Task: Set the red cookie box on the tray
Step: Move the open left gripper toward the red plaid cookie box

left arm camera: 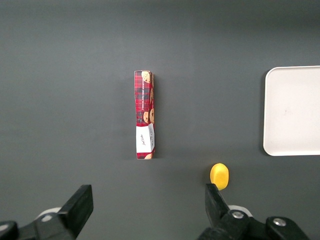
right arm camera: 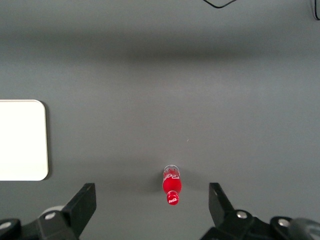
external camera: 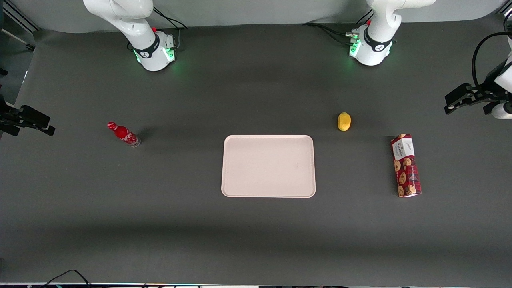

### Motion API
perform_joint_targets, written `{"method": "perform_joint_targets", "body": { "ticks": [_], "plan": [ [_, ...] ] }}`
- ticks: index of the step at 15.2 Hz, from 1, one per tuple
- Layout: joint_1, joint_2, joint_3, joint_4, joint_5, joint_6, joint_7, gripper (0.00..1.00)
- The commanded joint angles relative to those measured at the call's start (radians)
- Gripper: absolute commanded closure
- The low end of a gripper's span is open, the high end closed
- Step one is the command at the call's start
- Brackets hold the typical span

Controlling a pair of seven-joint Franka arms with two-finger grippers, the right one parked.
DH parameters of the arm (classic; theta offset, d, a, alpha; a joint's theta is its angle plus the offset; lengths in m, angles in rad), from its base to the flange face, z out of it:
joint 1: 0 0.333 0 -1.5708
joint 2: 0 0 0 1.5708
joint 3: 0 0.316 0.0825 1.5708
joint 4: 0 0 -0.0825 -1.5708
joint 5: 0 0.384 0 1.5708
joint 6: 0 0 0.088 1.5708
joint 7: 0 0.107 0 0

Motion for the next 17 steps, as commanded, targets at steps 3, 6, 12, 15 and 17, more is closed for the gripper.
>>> {"method": "perform_joint_targets", "body": {
  "ticks": [3, 6, 12, 15, 17],
  "plan": [
    [-0.001, 0.016, 0.003, 0.032, 0.012, -0.032, 0.0, 0.0],
    [0.002, 0.025, 0.034, 0.011, 0.012, -0.055, 0.009, 0.0],
    [0.005, 0.118, 0.068, -0.036, 0.015, -0.032, 0.009, 0.0],
    [0.013, 0.126, 0.071, -0.114, 0.021, 0.054, 0.009, 0.0],
    [0.019, 0.128, 0.071, -0.18, 0.029, 0.143, 0.012, 0.0]
  ]
}}
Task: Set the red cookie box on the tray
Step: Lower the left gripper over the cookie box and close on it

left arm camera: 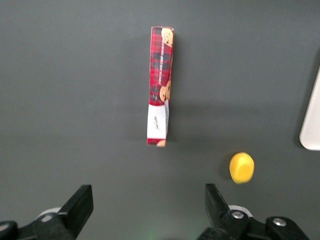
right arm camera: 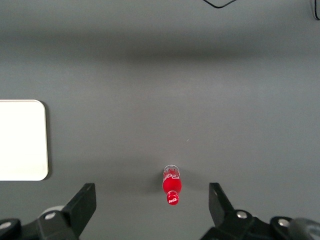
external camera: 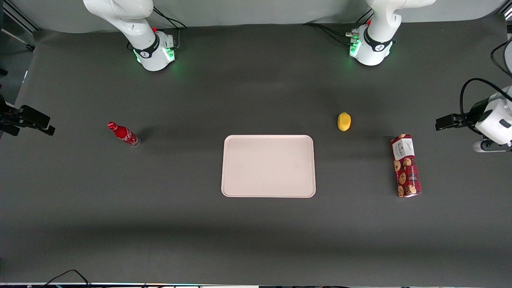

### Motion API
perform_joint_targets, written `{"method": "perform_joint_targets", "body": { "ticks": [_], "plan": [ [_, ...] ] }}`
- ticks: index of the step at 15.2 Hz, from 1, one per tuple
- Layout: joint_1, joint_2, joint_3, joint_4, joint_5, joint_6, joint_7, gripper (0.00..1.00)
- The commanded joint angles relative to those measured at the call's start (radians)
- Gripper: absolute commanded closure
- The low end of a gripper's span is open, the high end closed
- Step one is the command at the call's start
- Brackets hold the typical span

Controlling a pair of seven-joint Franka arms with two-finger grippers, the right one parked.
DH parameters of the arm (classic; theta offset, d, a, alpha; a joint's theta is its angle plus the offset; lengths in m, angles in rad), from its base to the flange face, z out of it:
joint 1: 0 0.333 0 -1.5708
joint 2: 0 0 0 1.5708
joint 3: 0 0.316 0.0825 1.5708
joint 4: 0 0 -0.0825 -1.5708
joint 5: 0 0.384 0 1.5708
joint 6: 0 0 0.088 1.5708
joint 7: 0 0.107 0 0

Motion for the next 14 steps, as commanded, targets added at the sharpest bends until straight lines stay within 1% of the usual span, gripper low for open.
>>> {"method": "perform_joint_targets", "body": {
  "ticks": [1, 4, 8, 14],
  "plan": [
    [0.01, -0.014, 0.001, -0.116, 0.036, 0.137, 0.012, 0.0],
    [0.022, 0.03, 0.001, -0.16, 0.039, 0.241, 0.048, 0.0],
    [0.024, 0.038, 0.001, -0.301, 0.028, 0.442, 0.048, 0.0],
    [0.024, 0.142, 0.001, -0.337, 0.027, 0.577, 0.05, 0.0]
  ]
}}
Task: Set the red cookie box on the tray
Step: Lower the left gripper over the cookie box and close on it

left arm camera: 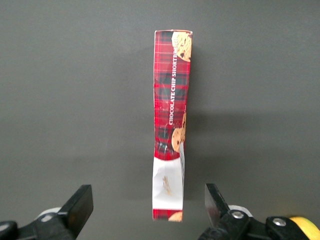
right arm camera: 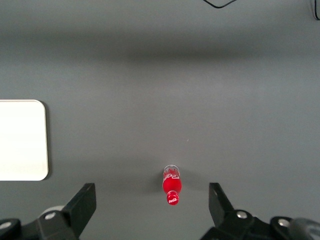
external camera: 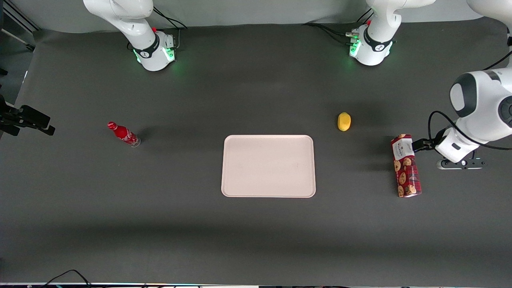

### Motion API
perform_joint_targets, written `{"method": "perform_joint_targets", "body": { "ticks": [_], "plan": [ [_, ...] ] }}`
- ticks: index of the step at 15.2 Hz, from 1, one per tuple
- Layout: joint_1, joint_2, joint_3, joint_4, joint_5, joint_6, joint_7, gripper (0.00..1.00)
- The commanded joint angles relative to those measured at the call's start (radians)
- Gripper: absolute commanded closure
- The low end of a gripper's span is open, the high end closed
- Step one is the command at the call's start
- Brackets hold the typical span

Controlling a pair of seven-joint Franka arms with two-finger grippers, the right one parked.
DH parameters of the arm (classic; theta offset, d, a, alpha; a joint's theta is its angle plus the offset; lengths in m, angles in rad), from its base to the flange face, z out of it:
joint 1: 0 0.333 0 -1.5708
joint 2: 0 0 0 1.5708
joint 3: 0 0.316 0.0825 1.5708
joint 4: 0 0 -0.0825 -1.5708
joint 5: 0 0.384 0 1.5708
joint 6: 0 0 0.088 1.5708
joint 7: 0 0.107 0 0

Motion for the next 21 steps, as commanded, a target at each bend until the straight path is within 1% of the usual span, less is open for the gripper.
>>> {"method": "perform_joint_targets", "body": {
  "ticks": [1, 4, 6, 7, 9, 11, 12, 17, 21],
  "plan": [
    [0.002, 0.04, -0.001, -0.04, 0.0, 0.083, 0.017, 0.0],
    [-0.001, 0.06, -0.002, -0.093, 0.002, 0.17, 0.024, 0.0],
    [0.0, 0.097, -0.002, -0.093, -0.003, 0.215, 0.084, 0.0],
    [0.0, 0.108, -0.002, -0.094, -0.008, 0.234, 0.084, 0.0],
    [0.0, 0.119, -0.002, -0.093, -0.015, 0.239, 0.083, 0.0],
    [-0.001, 0.134, -0.004, -0.093, -0.063, 0.241, 0.087, 0.0],
    [-0.003, 0.14, -0.004, -0.09, -0.075, 0.242, 0.09, 0.0],
    [-0.003, 0.188, -0.004, -0.09, -0.078, 0.313, 0.117, 0.0],
    [-0.003, 0.208, -0.004, -0.088, -0.078, 0.322, 0.118, 0.0]
  ]
}}
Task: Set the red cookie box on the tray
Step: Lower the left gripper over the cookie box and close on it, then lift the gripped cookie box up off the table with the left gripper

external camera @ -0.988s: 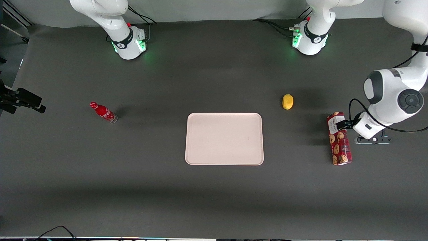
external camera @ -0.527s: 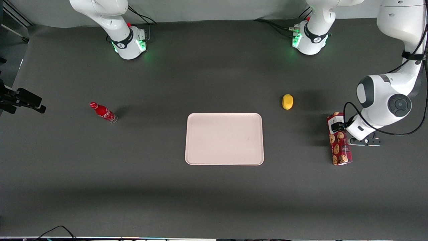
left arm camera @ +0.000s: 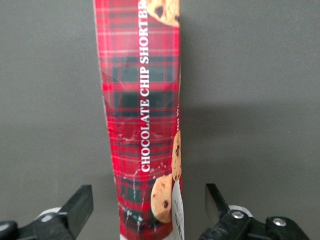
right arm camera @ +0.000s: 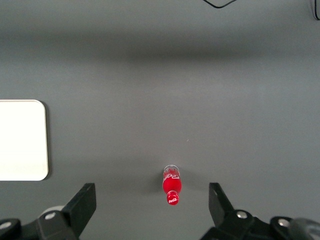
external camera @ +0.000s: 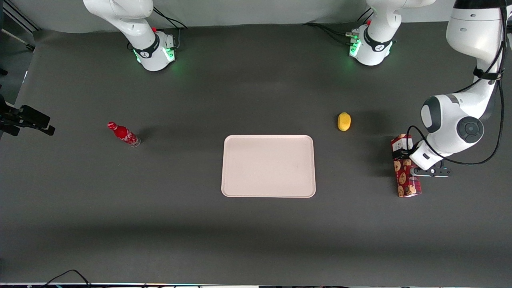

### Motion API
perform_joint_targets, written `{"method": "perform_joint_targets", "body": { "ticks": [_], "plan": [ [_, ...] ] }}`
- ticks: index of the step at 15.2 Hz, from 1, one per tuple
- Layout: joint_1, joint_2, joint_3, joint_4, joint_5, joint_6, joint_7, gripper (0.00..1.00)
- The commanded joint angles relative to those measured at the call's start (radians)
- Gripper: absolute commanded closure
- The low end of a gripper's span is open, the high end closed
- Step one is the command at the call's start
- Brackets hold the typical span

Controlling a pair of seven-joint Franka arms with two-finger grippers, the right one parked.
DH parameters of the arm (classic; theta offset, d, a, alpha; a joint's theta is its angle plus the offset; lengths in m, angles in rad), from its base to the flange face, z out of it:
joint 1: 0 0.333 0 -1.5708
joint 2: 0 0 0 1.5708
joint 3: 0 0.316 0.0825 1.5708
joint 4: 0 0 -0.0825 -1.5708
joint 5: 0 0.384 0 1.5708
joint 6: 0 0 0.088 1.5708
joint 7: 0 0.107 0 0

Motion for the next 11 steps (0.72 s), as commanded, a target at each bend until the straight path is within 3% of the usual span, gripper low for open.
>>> {"method": "perform_joint_targets", "body": {
  "ticks": [1, 2, 3, 4, 5, 11],
  "plan": [
    [-0.004, 0.011, 0.001, 0.0, -0.02, 0.017, 0.03, 0.07],
    [-0.004, 0.009, 0.002, -0.002, -0.02, 0.015, 0.03, 0.29],
    [-0.004, 0.009, 0.001, -0.002, -0.02, 0.015, 0.03, 0.61],
    [-0.004, 0.009, 0.001, -0.002, -0.02, 0.013, 0.03, 0.86],
    [-0.004, 0.009, -0.001, -0.002, -0.022, 0.009, 0.03, 1.0],
    [-0.009, -0.014, -0.004, 0.01, -0.022, -0.029, 0.024, 1.0]
  ]
}}
